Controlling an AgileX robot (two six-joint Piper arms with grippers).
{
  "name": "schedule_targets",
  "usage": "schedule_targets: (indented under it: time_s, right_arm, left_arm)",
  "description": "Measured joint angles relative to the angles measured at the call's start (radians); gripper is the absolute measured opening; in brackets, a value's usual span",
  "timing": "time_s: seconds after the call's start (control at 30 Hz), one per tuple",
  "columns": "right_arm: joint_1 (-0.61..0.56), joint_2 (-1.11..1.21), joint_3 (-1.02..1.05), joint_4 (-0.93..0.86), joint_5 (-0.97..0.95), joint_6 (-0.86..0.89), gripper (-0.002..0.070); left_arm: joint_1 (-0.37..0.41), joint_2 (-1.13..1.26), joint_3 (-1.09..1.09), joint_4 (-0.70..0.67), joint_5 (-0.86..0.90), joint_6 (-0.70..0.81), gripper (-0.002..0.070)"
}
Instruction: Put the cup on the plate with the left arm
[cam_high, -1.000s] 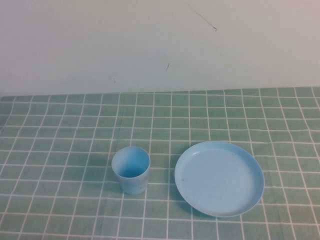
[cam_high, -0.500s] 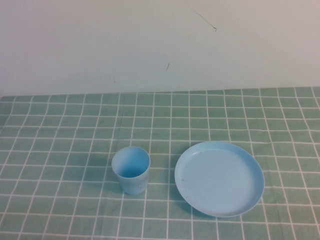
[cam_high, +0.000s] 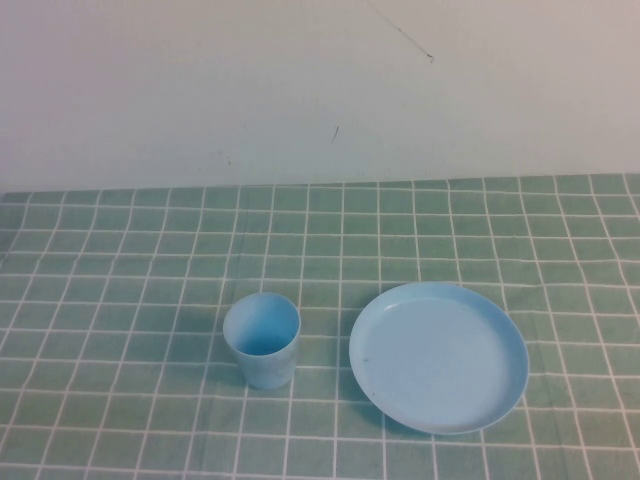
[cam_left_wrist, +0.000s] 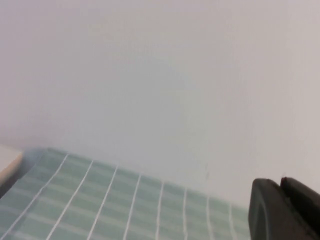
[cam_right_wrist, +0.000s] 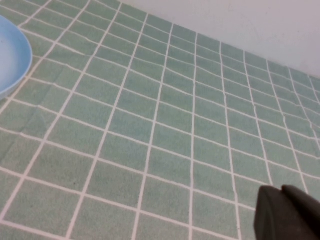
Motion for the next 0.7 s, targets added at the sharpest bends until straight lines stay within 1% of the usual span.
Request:
schedule_targets:
  time_s: [0.1,0.27,0.33,0.4,0.5,0.53,0.6,0.63,0.7]
  right_arm:
    - [0.000,0.000,0.000,0.000,0.000,0.000,-0.0002]
    - [0.000,0.000,0.000,0.000,0.000,0.000,-0.0002]
    - [0.000,0.000,0.000,0.000,0.000,0.000,-0.0002]
    - [0.000,0.000,0.000,0.000,0.000,0.000,-0.0002]
    - [0.000,0.000,0.000,0.000,0.000,0.000,-0.0002]
    - [0.000,0.000,0.000,0.000,0.000,0.000,-0.0002]
    - [0.000,0.000,0.000,0.000,0.000,0.000,-0.0002]
    - [0.000,0.000,0.000,0.000,0.000,0.000,-0.0002]
    - [0.000,0.000,0.000,0.000,0.000,0.000,-0.0002]
  left_arm:
    - [0.000,0.000,0.000,-0.032,-0.130,-0.048,0.0017]
    - [0.000,0.000,0.000,-0.048,-0.346,-0.046,0.0017]
    - [0.000,0.000,0.002,-0.050,-0.476,-0.061,0.0017]
    - [0.000,0.000,0.002,-0.050,-0.660,-0.085,0.0017]
    - [0.000,-0.002,-0.001,-0.053,-0.882,-0.120,0.0017]
    - [0.000,-0.002,-0.011,-0.055,-0.906,-0.134,0.0017]
    - [0.000,-0.004,-0.074,-0.064,-0.871,-0.174,0.0017]
    - [0.000,-0.004,-0.124,-0.063,-0.828,-0.183,0.0017]
    - [0.000,-0.004,-0.253,-0.066,-0.651,-0.177,0.0017]
